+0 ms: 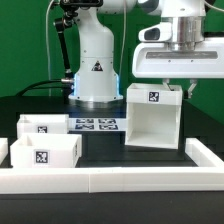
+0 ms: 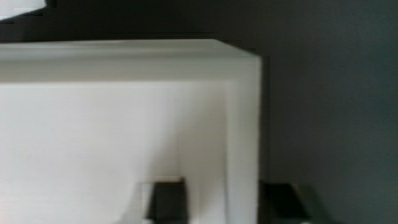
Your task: Assemble drawer
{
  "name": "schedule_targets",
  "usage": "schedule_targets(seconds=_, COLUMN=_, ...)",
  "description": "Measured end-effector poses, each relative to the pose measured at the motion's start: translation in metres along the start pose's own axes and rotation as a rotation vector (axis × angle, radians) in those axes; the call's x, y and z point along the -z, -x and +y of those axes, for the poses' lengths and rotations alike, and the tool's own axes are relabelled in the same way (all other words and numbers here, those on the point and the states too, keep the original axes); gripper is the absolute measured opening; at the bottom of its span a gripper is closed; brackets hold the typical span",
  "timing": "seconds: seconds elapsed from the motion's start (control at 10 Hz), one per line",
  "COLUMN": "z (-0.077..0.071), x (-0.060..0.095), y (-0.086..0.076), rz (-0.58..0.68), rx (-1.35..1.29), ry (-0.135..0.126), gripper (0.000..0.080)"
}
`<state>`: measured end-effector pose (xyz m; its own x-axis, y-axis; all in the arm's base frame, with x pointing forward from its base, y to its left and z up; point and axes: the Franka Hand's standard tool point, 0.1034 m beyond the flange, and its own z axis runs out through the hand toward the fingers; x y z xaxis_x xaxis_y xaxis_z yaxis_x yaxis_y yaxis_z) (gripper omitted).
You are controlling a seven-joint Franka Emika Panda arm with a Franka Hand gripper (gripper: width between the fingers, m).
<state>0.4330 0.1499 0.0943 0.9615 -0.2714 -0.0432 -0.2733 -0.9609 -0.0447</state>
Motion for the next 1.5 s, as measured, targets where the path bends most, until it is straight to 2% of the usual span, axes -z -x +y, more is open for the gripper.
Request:
schedule_targets(seconds=0.1, z=-0.001, x=0.0, y=0.0, rz=0.0, rx=0.002, ry=0.0, gripper=0.006)
schedule_targets(seconds=0.2, z=-0.001, x=0.0, y=0.0, rz=0.0, rx=0.002, ry=0.0, gripper=0.0036)
schedule_targets(seconds=1.0, z=0.0, x=0.0, y=0.0, rz=0.0, rx=0.005, ry=0.0, gripper=0.0036)
schedule_targets(seconds=1.1, z=0.004, x=0.0, y=-0.009, rz=0.003, rx=0.034, ry=-0.003, gripper=0.0036)
schedule_targets(seconds=1.3, z=0.011, x=0.002, y=-0.036, rz=0.02, rx=0.054, ry=-0.011, gripper=0.0036)
schedule_targets(seconds=1.5, z=0.011, x=0.004, y=-0.06, rz=0.039, rx=0.05, ry=-0.019, gripper=0.0037)
